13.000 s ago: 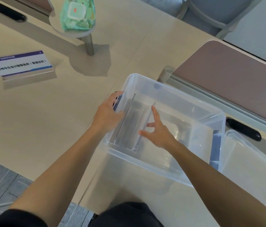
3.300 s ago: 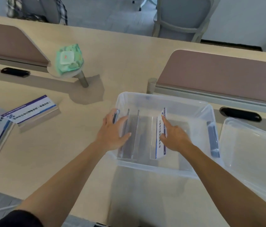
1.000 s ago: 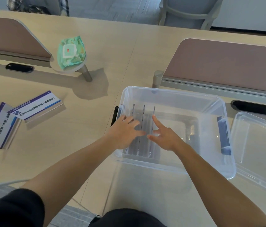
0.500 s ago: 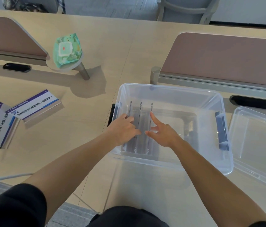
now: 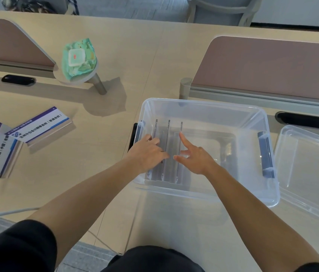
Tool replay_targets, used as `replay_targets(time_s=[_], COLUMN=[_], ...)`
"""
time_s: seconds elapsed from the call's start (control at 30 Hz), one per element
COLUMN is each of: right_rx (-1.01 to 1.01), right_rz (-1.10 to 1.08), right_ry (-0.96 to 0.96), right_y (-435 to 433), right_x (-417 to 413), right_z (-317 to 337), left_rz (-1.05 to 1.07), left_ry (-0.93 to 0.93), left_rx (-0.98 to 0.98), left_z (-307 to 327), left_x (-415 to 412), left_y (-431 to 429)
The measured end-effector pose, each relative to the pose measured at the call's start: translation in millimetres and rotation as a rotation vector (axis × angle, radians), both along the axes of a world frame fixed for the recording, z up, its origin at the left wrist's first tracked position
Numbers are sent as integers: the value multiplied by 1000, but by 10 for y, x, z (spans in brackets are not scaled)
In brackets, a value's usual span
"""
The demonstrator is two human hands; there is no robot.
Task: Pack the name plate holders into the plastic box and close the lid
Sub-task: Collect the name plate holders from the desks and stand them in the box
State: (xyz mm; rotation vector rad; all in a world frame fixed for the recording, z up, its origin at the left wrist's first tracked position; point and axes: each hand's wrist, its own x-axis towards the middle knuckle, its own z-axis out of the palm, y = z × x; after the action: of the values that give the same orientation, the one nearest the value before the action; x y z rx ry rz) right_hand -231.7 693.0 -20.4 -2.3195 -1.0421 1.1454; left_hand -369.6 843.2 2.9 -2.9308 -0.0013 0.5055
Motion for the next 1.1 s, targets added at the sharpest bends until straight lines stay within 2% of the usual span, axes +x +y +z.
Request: replay_targets(time_s=[1.1], right_rx=[6], right_rz=[-2], right_ry=[4], right_y=[-2], right_x=[5], right_z=[-6], left_rz=[-7], left_ry=[10], left_rx=[-28], left_z=[15], left_x=[-3], left_y=[-15])
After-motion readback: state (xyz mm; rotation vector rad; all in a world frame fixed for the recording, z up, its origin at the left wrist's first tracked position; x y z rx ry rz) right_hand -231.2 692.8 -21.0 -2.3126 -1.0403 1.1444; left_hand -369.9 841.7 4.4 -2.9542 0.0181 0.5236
